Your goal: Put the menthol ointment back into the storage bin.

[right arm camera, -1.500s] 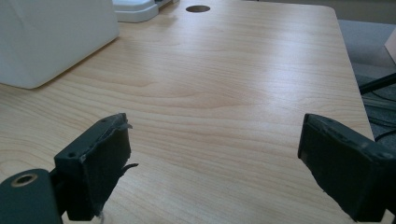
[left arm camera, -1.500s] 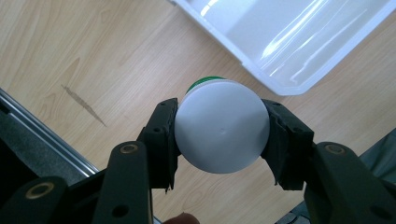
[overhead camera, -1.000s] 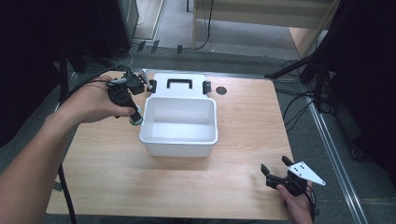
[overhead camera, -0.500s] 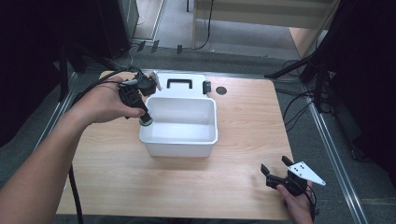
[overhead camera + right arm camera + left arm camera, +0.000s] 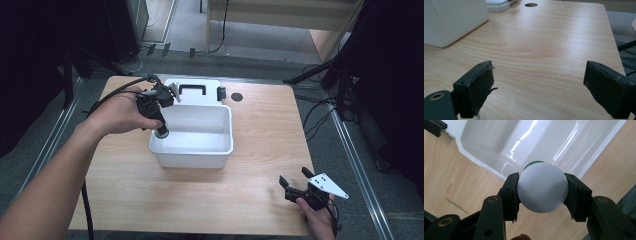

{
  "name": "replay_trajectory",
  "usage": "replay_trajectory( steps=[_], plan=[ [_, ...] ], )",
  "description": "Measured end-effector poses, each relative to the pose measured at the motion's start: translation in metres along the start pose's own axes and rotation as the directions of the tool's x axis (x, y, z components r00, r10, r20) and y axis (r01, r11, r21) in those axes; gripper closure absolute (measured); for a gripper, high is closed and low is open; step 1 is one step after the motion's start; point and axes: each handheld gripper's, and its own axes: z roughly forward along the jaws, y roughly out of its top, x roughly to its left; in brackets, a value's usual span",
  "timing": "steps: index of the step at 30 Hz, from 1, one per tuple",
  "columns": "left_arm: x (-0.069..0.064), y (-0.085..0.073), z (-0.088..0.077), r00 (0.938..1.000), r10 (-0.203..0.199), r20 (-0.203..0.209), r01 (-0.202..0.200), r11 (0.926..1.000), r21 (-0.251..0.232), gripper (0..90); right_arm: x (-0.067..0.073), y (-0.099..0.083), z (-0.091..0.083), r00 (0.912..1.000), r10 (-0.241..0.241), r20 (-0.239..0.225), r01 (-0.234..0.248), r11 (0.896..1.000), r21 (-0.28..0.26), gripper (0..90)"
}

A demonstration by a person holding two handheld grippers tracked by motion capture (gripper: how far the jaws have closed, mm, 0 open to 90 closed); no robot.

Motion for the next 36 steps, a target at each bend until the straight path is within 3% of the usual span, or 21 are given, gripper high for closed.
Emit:
replay_trajectory(
  steps=[20,26,30,36],
  plan=[
    [0.001,-0.004,0.033,1.0,0.004,0.006,-0.004,0.9993,0.038,51.2,0.0,0.0,0.0,1.0,0.0,-0.004,0.0,1.0,0.002,9.6],
    [0.0,-0.004,0.041,0.9997,0.025,0.001,-0.025,0.9985,0.048,51.3,0.0,0.0,0.0,1.0,-0.001,-0.004,0.001,1.0,0.002,9.6],
    [-0.001,-0.003,0.046,0.9981,0.06,-0.013,-0.059,0.9966,0.058,51.2,0.0,0.0,0.0,1.0,0.002,-0.004,-0.002,1.0,0.002,9.6],
    [-0.003,-0.004,0.056,0.9977,0.066,-0.012,-0.066,0.9965,0.052,51.2,0.0,0.0,0.0,1.0,0.001,-0.005,-0.001,1.0,0.003,9.6]
  ],
)
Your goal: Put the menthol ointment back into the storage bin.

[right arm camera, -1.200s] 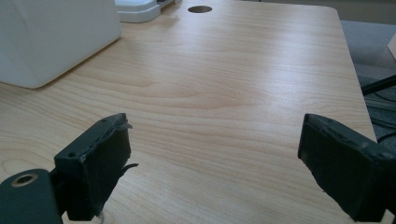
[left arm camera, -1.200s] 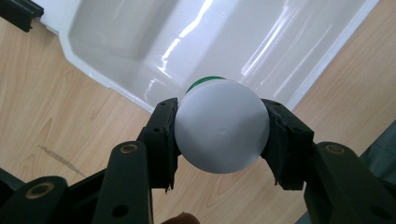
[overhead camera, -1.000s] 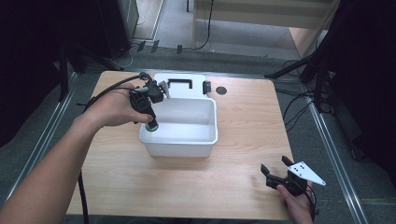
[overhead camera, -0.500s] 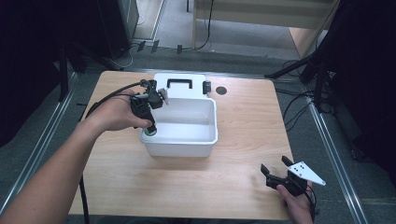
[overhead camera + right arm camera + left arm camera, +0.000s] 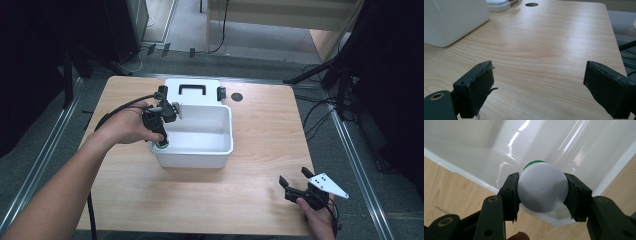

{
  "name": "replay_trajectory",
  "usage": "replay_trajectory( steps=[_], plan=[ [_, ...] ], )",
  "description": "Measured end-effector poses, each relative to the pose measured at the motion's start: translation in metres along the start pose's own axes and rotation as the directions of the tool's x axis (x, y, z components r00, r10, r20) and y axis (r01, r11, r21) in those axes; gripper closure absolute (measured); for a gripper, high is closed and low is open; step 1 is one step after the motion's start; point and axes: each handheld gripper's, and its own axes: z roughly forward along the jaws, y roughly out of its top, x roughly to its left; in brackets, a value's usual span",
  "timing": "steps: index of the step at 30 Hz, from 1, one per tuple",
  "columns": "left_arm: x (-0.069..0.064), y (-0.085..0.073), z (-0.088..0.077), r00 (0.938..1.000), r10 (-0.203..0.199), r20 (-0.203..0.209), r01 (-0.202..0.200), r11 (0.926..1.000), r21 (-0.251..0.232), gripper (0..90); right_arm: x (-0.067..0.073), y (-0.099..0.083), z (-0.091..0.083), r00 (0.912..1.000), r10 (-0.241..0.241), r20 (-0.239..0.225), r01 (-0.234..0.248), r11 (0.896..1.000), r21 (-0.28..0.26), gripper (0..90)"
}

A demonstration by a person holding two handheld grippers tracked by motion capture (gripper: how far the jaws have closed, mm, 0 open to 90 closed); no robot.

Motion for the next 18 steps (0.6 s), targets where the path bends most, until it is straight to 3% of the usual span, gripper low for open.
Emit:
replay_trajectory(
  steps=[10,18],
  plan=[
    [-0.003,0.001,0.017,0.9993,0.036,0.005,-0.036,0.9991,0.022,51.2,0.0,0.0,0.0,1.0,0.0,0.0,0.0,1.0,0.0,9.6],
    [-0.005,0.001,0.032,0.9992,0.036,0.016,-0.036,0.999,0.026,51.2,0.0,0.0,0.0,1.0,0.005,-0.002,-0.005,1.0,0.002,9.6]
  ],
)
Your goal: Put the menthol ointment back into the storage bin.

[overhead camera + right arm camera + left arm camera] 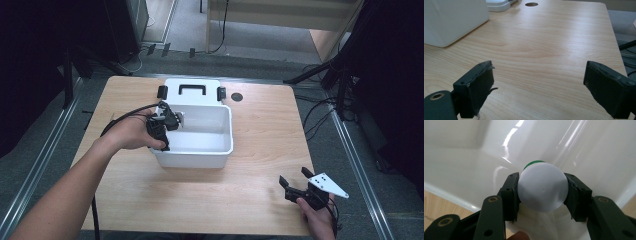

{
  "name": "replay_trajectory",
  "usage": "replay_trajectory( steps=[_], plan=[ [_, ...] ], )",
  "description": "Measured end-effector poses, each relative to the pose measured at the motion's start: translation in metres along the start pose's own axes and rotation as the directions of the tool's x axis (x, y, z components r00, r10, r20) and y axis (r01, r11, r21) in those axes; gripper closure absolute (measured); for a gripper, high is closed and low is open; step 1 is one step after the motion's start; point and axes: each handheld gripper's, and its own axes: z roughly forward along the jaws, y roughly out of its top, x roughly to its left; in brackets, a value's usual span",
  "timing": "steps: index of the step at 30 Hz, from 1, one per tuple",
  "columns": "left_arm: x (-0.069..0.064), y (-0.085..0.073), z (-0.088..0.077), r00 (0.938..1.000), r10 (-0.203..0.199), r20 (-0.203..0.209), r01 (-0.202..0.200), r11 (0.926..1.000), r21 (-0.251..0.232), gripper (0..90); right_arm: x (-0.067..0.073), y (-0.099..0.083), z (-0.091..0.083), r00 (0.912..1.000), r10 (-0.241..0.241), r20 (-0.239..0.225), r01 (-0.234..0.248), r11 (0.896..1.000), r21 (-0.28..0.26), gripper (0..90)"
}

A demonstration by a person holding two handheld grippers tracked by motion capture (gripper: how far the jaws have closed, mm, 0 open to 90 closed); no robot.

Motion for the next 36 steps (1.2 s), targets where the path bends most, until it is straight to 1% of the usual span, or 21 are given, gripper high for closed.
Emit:
replay_trajectory(
  steps=[3,5,7,9,11,13,16,17,19,22,24,25,26,27,30,31,36],
  plan=[
    [0.0,0.001,0.006,0.9999,0.008,-0.012,-0.008,1.0,0.004,51.2,0.0,0.0,0.0,1.0,0.001,0.001,-0.001,1.0,0.0,9.6],
    [0.0,0.003,0.007,0.9999,0.004,-0.012,-0.004,1.0,0.004,51.2,0.0,0.0,0.0,1.0,-0.002,0.002,0.002,1.0,0.0,9.6],
    [0.0,0.004,0.008,1.0,0.0,-0.003,0.0,1.0,0.006,51.2,0.0,0.0,0.0,1.0,-0.002,0.002,0.002,1.0,0.0,9.6],
    [0.0,0.006,0.009,1.0,-0.002,-0.005,0.002,0.9999,0.012,51.2,0.0,0.0,0.0,1.0,-0.002,0.001,0.002,1.0,0.0,9.6],
    [0.0,0.008,0.011,1.0,0.004,-0.007,-0.004,0.9999,0.016,51.2,0.0,0.0,0.0,1.0,-0.004,0.001,0.004,1.0,-0.001,9.6],
    [0.0,0.009,0.012,1.0,-0.002,-0.006,0.003,0.9999,0.012,51.2,0.0,0.0,0.0,1.0,-0.005,0.002,0.005,1.0,-0.002,9.6],
    [0.001,0.011,0.014,1.0,0.001,0.0,-0.001,0.9999,0.012,51.2,0.0,0.0,0.0,1.0,-0.005,0.002,0.005,1.0,-0.002,9.6],
    [0.001,0.012,0.014,1.0,-0.006,0.008,0.006,0.9999,0.013,51.2,0.0,0.0,0.0,1.0,-0.005,0.002,0.005,1.0,-0.002,9.6],
    [0.002,0.014,0.015,0.9998,-0.003,0.019,0.003,1.0,0.009,51.1,0.0,0.0,0.0,1.0,-0.006,0.001,0.006,1.0,-0.004,9.6],
    [0.003,0.014,0.015,0.9997,-0.008,0.021,0.008,1.0,0.002,51.1,0.0,0.0,0.0,1.0,-0.006,-0.001,0.006,1.0,-0.005,9.6],
    [0.005,0.015,0.016,0.999,-0.035,0.027,0.035,0.9994,0.003,51.1,0.0,0.0,0.0,1.0,-0.007,-0.001,0.007,1.0,-0.005,9.6],
    [0.005,0.016,0.017,0.9986,-0.046,0.025,0.046,0.9989,0.003,51.1,0.0,0.0,0.0,1.0,-0.006,0.0,0.006,1.0,-0.005,9.6],
    [0.005,0.016,0.017,0.9986,-0.046,0.025,0.046,0.9989,0.003,51.1,0.0,0.0,0.0,1.0,-0.006,0.0,0.006,1.0,-0.005,9.6],
    [0.005,0.018,0.018,0.9986,-0.05,0.016,0.049,0.9987,0.015,51.1,0.0,0.0,0.0,1.0,-0.006,0.0,0.006,1.0,-0.005,9.6],
    [0.004,0.02,0.021,0.999,-0.045,0.005,0.045,0.9988,0.019,51.1,0.0,0.0,0.0,1.0,-0.006,0.001,0.006,1.0,-0.005,9.6],
    [0.003,0.022,0.024,0.9991,-0.042,-0.007,0.042,0.9988,0.027,51.1,0.0,0.0,0.0,1.0,-0.006,0.0,0.006,1.0,-0.005,9.6],
    [0.002,0.022,0.024,0.9992,-0.039,-0.013,0.039,0.9989,0.027,51.0,0.0,0.0,0.0,1.0,-0.004,-0.002,0.004,1.0,-0.005,9.6]
  ],
)
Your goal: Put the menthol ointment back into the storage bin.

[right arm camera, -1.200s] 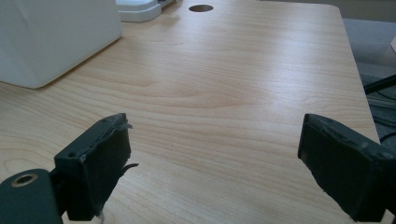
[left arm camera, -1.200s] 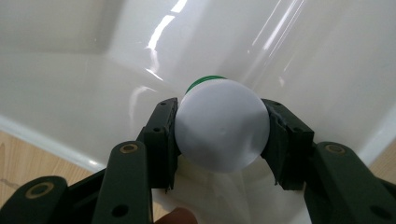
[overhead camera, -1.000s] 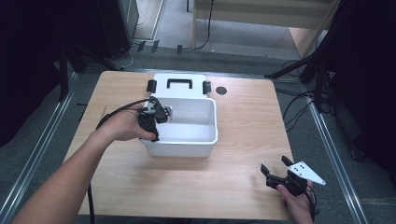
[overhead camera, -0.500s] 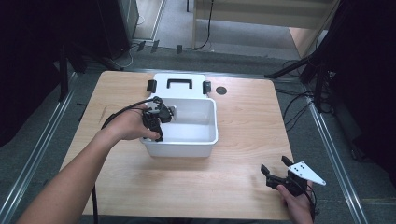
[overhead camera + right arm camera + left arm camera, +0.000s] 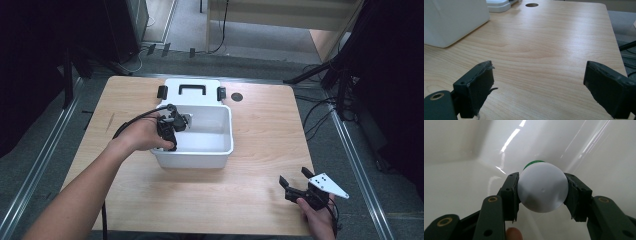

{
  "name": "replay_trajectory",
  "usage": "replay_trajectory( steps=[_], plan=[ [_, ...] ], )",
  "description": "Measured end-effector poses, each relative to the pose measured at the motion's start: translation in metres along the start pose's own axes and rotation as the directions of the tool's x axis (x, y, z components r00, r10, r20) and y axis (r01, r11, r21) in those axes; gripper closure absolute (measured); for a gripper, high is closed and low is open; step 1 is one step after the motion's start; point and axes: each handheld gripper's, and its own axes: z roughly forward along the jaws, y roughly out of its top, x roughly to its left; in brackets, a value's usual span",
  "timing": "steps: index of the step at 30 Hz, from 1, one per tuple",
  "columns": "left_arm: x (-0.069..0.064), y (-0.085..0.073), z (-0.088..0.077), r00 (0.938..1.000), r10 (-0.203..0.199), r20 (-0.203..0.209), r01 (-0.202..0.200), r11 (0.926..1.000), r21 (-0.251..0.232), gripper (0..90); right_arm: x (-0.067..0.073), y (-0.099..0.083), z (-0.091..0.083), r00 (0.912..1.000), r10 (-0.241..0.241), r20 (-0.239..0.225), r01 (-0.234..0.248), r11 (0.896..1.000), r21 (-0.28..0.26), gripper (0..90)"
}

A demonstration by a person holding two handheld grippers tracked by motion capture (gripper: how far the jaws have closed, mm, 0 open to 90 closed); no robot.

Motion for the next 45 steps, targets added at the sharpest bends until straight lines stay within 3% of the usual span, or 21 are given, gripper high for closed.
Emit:
replay_trajectory(
  steps=[7,24,27,39,41,45],
  plan=[
    [-0.003,0.002,0.002,0.9989,0.018,-0.044,-0.017,0.9994,0.029,50.7,0.0,0.0,0.0,1.0,-0.001,0.001,0.001,1.0,-0.001,9.6],
    [-0.005,0.003,0.004,0.996,0.038,-0.08,-0.035,0.9985,0.043,49.9,0.0,0.0,0.0,1.0,0.0,-0.001,0.0,1.0,-0.001,9.6],
    [-0.007,0.004,0.005,0.9936,0.047,-0.103,-0.043,0.9979,0.048,49.2,0.0,0.0,0.0,1.0,0.0,-0.001,0.0,1.0,-0.001,9.6],
    [-0.006,0.003,0.003,0.9925,0.063,-0.105,-0.058,0.9973,0.044,44.0,0.0,0.0,0.0,1.0,0.002,-0.002,-0.002,1.0,0.001,9.6],
    [-0.006,0.001,-0.003,0.9927,0.058,-0.106,-0.058,0.9983,0.005,42.9,0.0,0.0,0.0,1.0,0.002,-0.003,-0.002,1.0,0.001,9.6],
    [-0.003,-0.005,-0.014,0.9941,0.055,-0.093,-0.056,0.9984,-0.008,40.1,0.0,0.0,0.0,1.0,0.002,-0.003,-0.002,1.0,0.001,9.6]
  ],
)
